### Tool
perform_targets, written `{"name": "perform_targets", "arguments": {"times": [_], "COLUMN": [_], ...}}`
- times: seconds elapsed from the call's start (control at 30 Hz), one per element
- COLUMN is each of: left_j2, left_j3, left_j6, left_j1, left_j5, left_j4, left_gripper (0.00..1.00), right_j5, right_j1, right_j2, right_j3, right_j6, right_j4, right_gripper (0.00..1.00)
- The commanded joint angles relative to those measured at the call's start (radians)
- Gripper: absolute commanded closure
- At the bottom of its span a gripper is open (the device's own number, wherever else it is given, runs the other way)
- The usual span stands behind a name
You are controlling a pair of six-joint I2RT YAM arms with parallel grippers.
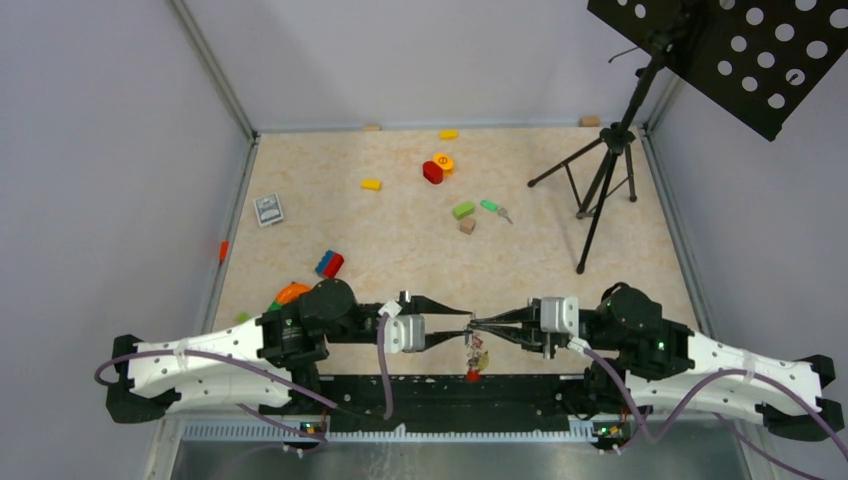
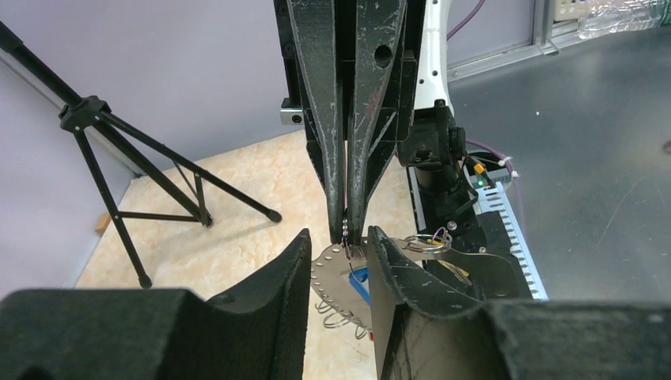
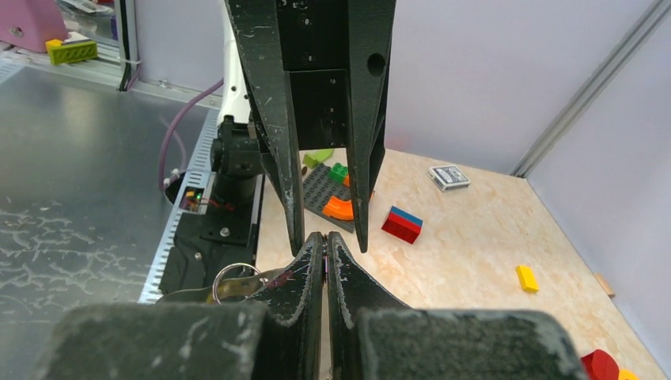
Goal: Remove the keys from the keyring
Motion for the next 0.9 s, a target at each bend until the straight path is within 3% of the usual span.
{"name": "perform_targets", "arguments": {"times": [0.0,0.87], "left_j2": [0.01,0.027], "left_j3": [0.019,0.01], "left_j6": [-0.023,-0.03], "left_j1": [-0.002,-0.002], "left_j5": [0.025,0.008], "left_j4": [0.06,0.074], "left_gripper": [0.65,0.66], "right_j5": [-0.018,-0.016], "right_j1": [-0.004,-0.003], "right_j2": [-0.002,-0.053], "right_j3": [0.013,-0.017], "right_j6": [-0.01,-0.007], "right_j4": [0.073,0.13], "right_gripper": [1.0,1.0]}}
